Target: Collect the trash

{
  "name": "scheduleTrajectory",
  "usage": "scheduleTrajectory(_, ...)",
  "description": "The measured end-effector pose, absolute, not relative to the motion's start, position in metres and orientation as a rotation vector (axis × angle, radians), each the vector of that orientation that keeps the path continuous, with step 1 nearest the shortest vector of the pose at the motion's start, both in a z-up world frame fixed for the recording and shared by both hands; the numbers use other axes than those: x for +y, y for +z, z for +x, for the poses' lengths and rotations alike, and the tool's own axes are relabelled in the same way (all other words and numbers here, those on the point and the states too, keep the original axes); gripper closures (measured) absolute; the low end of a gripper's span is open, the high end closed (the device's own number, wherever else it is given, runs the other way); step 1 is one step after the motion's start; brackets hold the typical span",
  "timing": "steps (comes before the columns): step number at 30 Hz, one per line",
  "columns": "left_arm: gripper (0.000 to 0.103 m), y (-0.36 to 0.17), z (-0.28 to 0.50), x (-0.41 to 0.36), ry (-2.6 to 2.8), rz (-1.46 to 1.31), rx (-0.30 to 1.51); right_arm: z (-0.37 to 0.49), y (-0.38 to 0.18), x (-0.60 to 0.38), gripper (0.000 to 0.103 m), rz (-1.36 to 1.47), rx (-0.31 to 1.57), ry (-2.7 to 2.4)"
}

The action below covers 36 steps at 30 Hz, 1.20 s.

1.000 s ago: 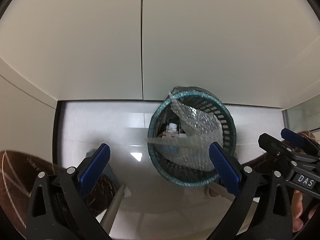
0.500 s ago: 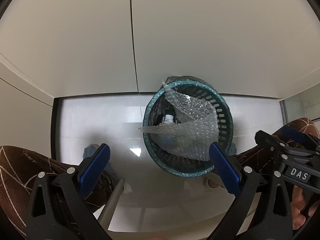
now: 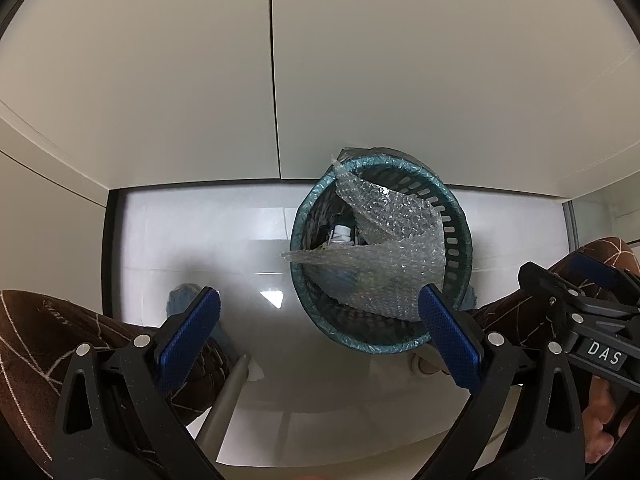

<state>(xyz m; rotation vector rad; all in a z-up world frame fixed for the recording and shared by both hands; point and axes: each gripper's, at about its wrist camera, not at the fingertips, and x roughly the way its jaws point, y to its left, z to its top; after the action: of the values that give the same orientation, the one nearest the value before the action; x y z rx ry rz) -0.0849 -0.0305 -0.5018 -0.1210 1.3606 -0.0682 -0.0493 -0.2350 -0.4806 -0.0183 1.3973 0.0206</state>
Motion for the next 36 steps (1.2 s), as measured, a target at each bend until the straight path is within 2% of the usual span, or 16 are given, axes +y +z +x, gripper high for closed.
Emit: scheduleTrajectory(36,0.006,-0.5032,-0.0841,-0.0308,-0.069,-0.109,1.357,-0.0493,-0.4771,-0.2355,0.011,-0.011,1.41,0.05)
